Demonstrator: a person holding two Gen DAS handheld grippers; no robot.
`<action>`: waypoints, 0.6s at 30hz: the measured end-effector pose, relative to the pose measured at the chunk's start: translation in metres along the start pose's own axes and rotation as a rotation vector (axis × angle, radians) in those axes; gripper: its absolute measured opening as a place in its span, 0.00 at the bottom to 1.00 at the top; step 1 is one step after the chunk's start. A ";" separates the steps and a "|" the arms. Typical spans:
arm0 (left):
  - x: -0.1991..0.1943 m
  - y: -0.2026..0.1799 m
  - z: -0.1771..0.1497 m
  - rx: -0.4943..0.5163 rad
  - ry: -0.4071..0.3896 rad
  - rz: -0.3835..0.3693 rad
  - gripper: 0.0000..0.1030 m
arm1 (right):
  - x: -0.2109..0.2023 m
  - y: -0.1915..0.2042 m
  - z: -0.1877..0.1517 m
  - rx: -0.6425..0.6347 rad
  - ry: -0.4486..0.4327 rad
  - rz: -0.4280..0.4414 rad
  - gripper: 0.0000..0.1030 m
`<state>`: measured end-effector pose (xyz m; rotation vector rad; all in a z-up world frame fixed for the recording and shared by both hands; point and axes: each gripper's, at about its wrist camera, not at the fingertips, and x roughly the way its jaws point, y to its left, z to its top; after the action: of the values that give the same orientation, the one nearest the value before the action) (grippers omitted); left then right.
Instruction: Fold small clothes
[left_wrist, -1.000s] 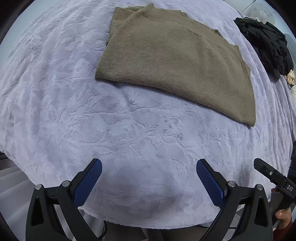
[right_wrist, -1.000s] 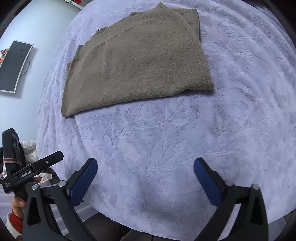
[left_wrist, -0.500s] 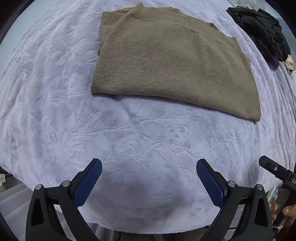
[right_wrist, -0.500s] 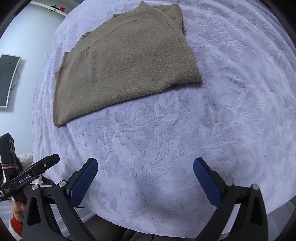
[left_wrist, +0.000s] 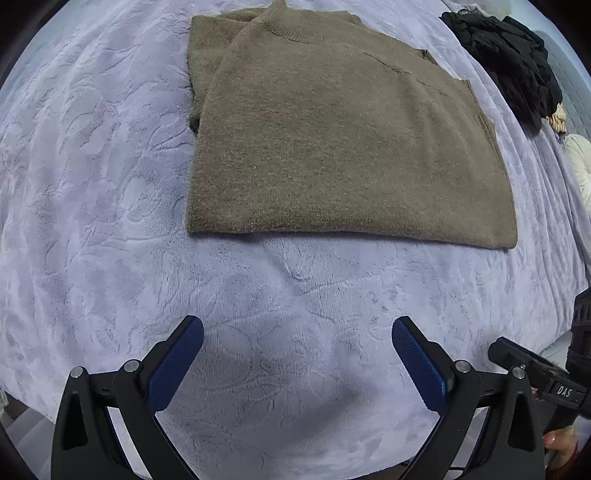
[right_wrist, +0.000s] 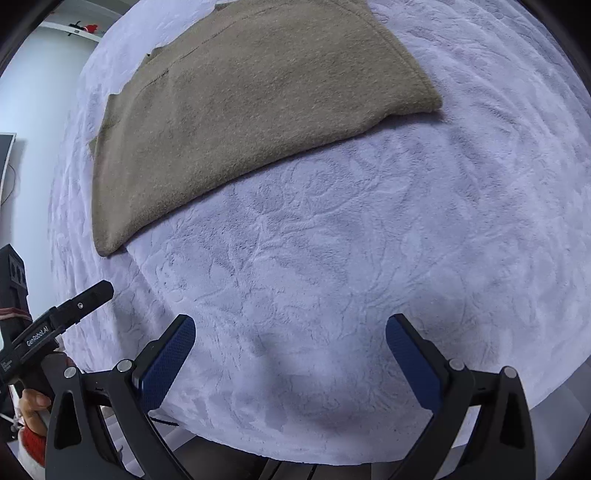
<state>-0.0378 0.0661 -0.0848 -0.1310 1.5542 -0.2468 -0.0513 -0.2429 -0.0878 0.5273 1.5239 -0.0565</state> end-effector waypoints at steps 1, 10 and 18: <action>-0.001 0.003 0.001 -0.011 -0.003 -0.012 0.99 | 0.001 0.004 0.000 -0.009 0.003 -0.003 1.00; -0.003 0.015 0.006 -0.077 -0.045 -0.090 0.99 | -0.001 0.019 0.012 -0.073 0.004 -0.034 1.00; 0.000 0.036 0.016 -0.220 -0.137 -0.326 0.99 | 0.003 0.010 0.010 -0.083 0.027 -0.047 1.00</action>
<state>-0.0194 0.1003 -0.0929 -0.5657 1.4159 -0.3155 -0.0377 -0.2367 -0.0876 0.4272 1.5580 -0.0224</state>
